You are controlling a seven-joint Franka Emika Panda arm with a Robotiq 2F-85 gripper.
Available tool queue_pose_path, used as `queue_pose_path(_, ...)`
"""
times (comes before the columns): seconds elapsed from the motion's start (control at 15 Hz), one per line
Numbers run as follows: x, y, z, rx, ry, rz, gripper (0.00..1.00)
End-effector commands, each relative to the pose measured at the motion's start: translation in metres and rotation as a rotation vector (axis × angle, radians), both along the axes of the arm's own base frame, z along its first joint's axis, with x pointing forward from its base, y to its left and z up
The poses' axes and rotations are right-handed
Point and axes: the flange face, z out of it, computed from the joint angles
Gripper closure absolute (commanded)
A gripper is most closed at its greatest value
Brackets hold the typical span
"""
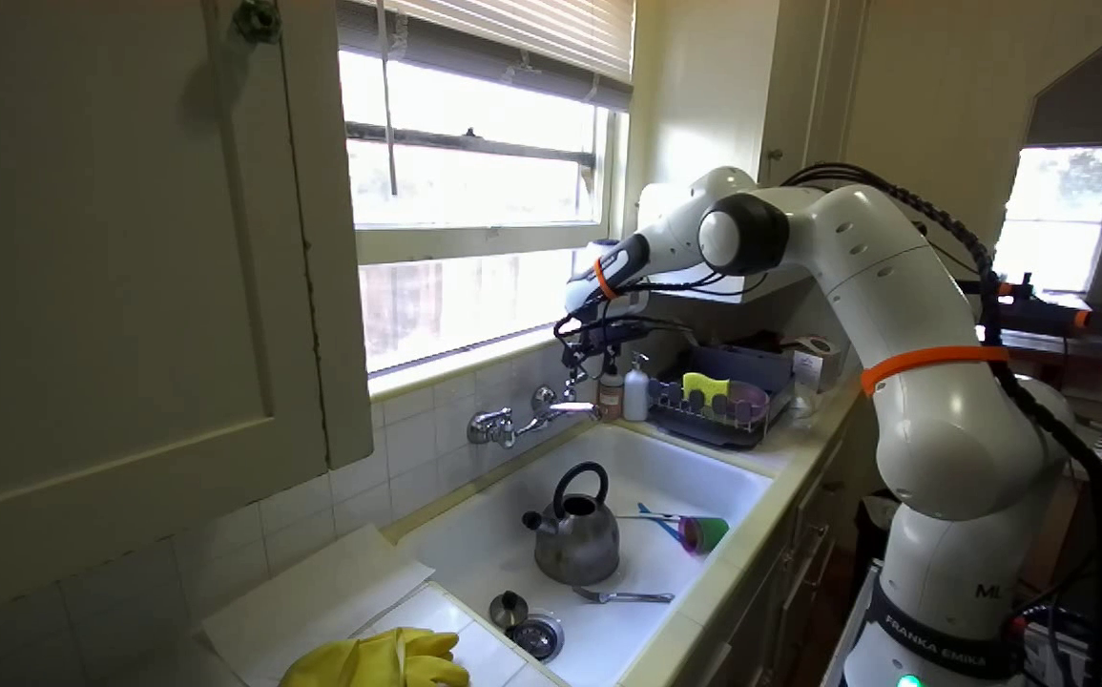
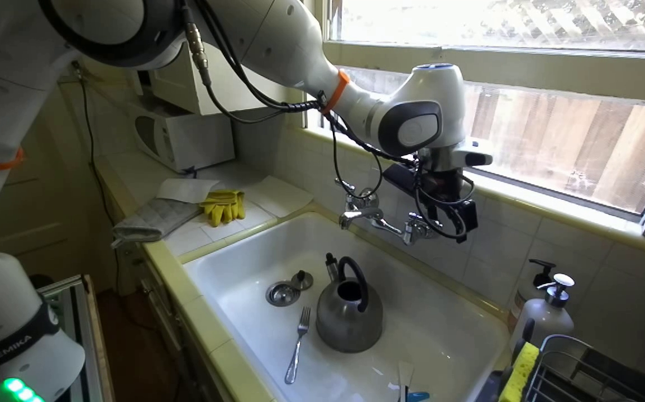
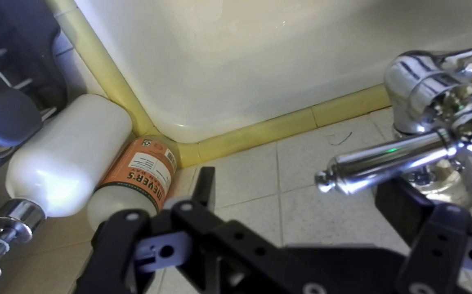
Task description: Move the tap nozzle to the right then open the right tap faucet
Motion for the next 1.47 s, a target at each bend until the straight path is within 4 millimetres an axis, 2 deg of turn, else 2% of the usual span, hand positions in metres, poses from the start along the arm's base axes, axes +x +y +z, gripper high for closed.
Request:
queue_pose_path(0.0,-0.0189,-0.0052,-0.0120,-0.011,0.114,0.001,0.00)
queue_pose_path(1.4,-0.0279,0.0034,-0.0156,-0.100,0.191,0.031,0.00)
